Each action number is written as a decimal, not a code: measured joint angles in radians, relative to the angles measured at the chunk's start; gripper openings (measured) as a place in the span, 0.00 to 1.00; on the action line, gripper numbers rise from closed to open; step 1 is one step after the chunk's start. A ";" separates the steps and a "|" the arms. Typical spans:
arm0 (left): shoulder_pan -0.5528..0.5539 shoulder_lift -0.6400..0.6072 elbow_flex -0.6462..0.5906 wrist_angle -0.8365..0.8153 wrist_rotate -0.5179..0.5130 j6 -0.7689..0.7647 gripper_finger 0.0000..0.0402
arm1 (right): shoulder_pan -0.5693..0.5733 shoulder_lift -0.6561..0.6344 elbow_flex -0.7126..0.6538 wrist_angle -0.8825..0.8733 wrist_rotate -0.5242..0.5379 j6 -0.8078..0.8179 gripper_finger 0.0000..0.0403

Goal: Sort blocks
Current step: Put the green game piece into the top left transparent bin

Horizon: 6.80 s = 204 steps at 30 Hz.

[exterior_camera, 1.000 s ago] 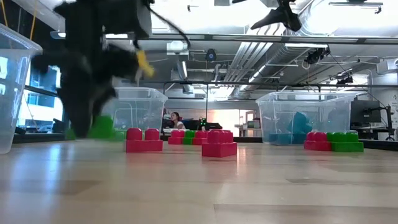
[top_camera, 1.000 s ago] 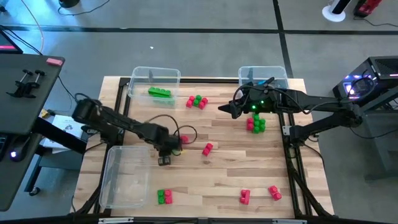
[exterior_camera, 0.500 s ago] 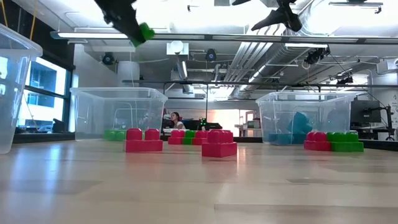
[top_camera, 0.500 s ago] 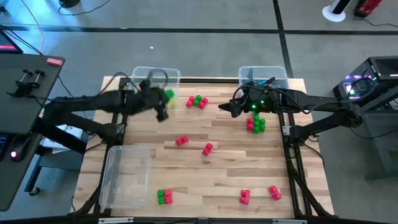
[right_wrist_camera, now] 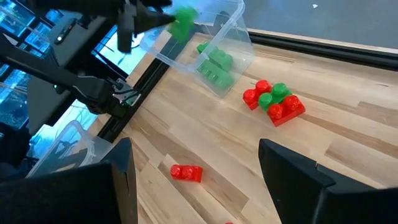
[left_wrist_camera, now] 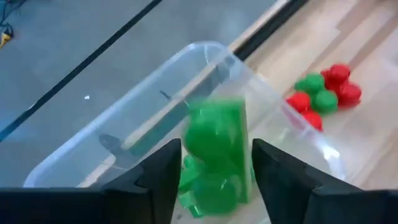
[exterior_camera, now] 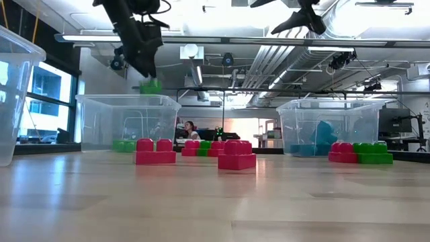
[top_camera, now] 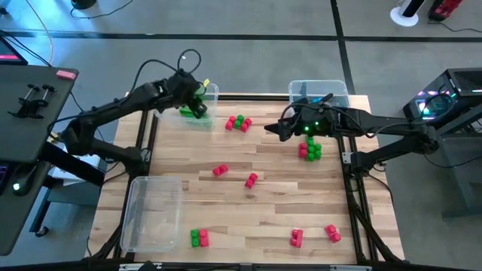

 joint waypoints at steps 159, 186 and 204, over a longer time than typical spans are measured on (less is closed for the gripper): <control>-0.573 0.005 -0.017 0.689 0.303 -0.106 0.62 | 0.106 0.014 0.014 0.146 0.007 -0.173 0.00; -0.564 0.039 -0.016 0.638 0.474 -0.109 0.62 | 0.171 0.199 0.034 0.393 -0.217 -0.450 0.00; -0.540 0.031 -0.017 0.681 0.517 -0.228 0.57 | 0.157 0.209 0.036 0.405 -0.191 -0.526 0.00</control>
